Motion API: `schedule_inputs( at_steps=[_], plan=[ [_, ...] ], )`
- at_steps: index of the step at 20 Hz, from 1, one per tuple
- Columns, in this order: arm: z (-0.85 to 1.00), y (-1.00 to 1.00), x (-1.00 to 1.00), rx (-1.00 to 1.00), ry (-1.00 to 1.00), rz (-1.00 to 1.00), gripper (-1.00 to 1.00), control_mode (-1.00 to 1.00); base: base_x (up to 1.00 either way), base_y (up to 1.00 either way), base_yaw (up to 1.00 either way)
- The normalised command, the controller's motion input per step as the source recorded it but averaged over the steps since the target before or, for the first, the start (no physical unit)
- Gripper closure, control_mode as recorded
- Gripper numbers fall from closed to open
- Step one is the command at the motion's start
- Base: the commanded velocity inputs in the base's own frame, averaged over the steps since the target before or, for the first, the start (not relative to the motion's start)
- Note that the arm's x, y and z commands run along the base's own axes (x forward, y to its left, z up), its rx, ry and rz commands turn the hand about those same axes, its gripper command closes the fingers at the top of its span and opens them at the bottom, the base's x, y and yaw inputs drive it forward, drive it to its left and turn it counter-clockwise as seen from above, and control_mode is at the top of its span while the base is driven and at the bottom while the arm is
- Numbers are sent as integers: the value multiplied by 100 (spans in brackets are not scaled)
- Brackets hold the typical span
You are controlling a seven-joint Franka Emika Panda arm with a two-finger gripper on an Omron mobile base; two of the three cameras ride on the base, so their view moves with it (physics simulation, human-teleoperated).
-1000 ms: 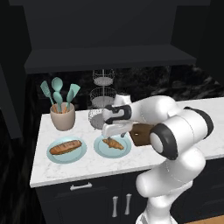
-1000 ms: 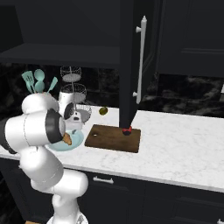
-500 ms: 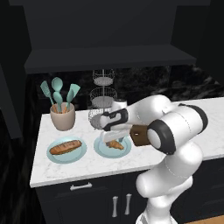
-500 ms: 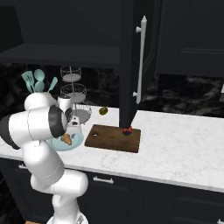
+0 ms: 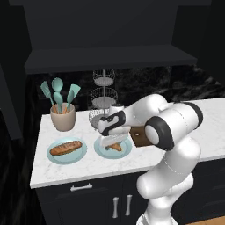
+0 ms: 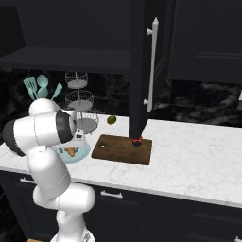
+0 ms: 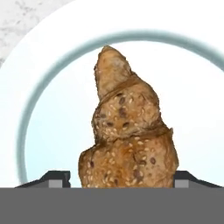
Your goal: From the different types of pastries on the counter, select a croissant and place it on the cutting board. Then retrieve a jar of jam from the cabinet and place it alongside the croissant on the cutting board.
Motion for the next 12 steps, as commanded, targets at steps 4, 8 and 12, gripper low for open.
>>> schedule_inputs(
  at_steps=[4,8,12],
  plan=[
    [37,2,4,0,-1,3,100,-100,0,0,0],
    [100,0,-13,0,-6,0,100,-100,0,0,0],
    [100,-1,-5,0,-8,0,100,-100,0,0,0]
  ],
)
